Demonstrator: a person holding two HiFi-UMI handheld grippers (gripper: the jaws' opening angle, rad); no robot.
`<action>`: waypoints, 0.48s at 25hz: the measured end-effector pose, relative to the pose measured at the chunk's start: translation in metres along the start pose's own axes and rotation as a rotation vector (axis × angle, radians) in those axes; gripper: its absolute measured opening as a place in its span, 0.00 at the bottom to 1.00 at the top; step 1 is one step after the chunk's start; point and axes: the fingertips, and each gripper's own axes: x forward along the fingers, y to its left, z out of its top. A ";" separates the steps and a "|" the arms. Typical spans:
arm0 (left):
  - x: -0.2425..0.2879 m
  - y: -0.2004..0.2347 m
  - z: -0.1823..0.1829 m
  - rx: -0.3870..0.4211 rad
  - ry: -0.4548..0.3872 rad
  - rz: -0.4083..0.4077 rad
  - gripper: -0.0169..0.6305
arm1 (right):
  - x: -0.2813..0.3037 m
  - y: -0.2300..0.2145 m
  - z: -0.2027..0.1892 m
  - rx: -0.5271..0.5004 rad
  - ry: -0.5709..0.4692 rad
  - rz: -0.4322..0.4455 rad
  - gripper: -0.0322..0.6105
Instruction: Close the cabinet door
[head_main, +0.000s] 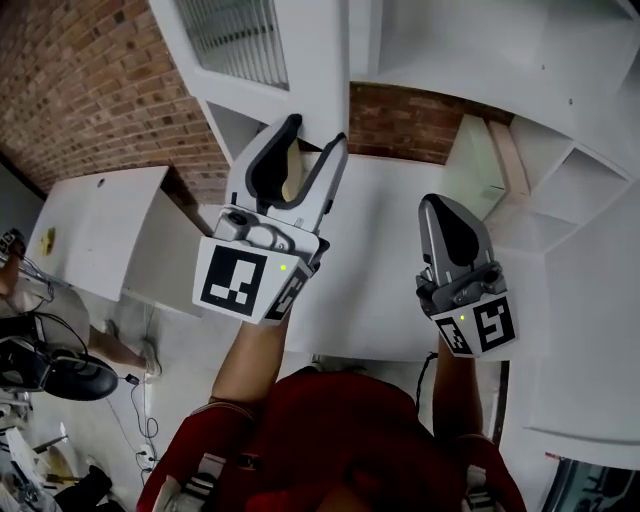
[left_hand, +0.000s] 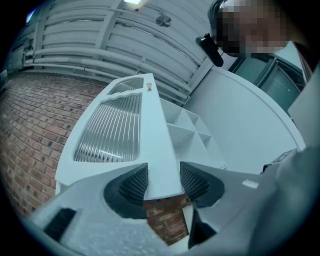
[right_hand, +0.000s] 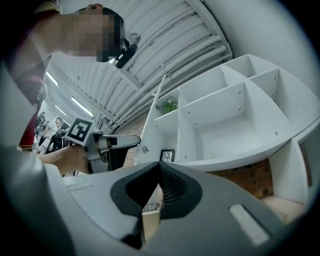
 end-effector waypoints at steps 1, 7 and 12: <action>0.006 0.001 -0.003 -0.002 0.005 -0.003 0.33 | -0.002 -0.002 0.000 -0.004 0.000 -0.009 0.07; 0.031 0.016 -0.017 -0.010 0.020 0.026 0.19 | -0.008 -0.010 -0.004 -0.017 0.006 -0.044 0.07; 0.046 0.024 -0.024 -0.002 0.029 0.015 0.08 | -0.005 -0.021 -0.010 -0.019 0.005 -0.062 0.07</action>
